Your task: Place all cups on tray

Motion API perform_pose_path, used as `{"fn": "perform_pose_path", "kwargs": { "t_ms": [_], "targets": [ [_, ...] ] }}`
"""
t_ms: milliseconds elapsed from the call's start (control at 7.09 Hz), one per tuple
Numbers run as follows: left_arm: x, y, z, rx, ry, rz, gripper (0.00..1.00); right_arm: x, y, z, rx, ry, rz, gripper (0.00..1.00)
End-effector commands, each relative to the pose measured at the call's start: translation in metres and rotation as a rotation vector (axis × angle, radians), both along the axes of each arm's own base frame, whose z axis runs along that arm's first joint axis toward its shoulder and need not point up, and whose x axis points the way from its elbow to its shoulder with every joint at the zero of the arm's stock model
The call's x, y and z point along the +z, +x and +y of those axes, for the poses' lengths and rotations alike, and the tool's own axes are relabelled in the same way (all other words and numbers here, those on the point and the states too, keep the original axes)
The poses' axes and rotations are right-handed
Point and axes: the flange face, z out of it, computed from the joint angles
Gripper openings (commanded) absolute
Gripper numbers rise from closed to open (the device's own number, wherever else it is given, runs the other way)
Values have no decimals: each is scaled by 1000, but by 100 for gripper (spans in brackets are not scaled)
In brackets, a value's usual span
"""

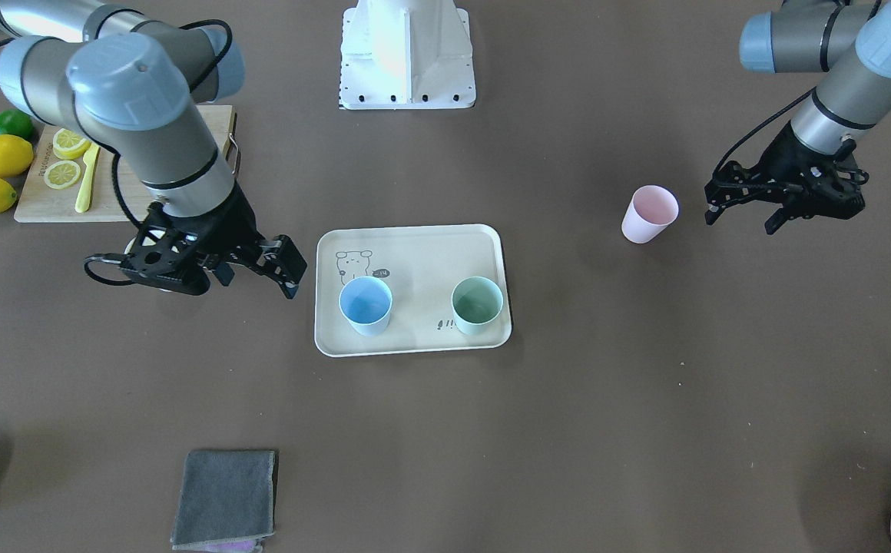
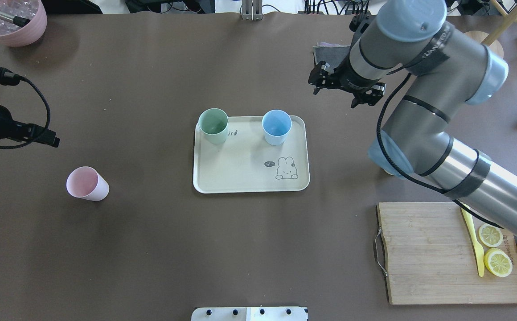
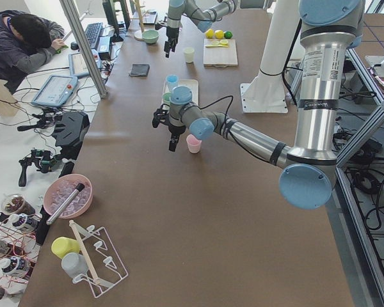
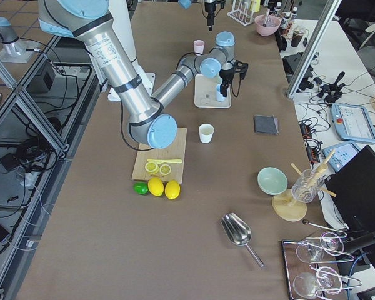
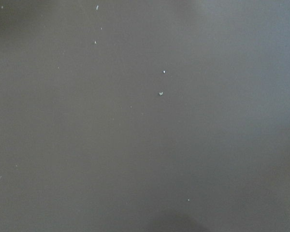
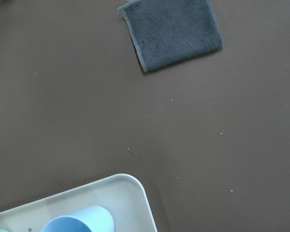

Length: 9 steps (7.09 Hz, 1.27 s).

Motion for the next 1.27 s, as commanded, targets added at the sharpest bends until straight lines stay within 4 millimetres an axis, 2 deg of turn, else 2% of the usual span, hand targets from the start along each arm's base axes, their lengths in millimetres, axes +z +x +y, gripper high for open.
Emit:
{"fn": "perform_pose_path", "kwargs": {
  "t_ms": [0, 141, 282, 423, 564, 705, 846, 987, 1128],
  "targets": [
    [6, 53, 37, -10, -53, 16, 99, 28, 76, -5, -28, 44, -5, 100],
    [9, 66, 45, 5, -57, 15, 98, 38, 97, -4, -46, 54, 4, 100],
    [15, 74, 46, -6, -51, -9, 80, 51, 107, 1, -65, 75, 22, 100],
    [23, 84, 50, 1, -61, -25, 5, 62, 118, 10, -84, 95, 36, 100],
    [24, 85, 51, 4, -59, -26, 0, 66, 126, 12, -76, 94, 38, 100],
    [11, 83, 51, 1, -40, -5, 0, 74, 131, 13, -71, 85, 43, 100],
    [-15, 74, 51, 3, -13, 32, 0, 91, 134, 18, -78, 77, 58, 100],
    [-30, 77, 51, 19, -13, 56, 0, 114, 141, 31, -105, 76, 83, 100],
    [-62, 85, 43, 14, -1, 94, 0, 133, 146, 38, -119, 63, 103, 100]
  ]
}}
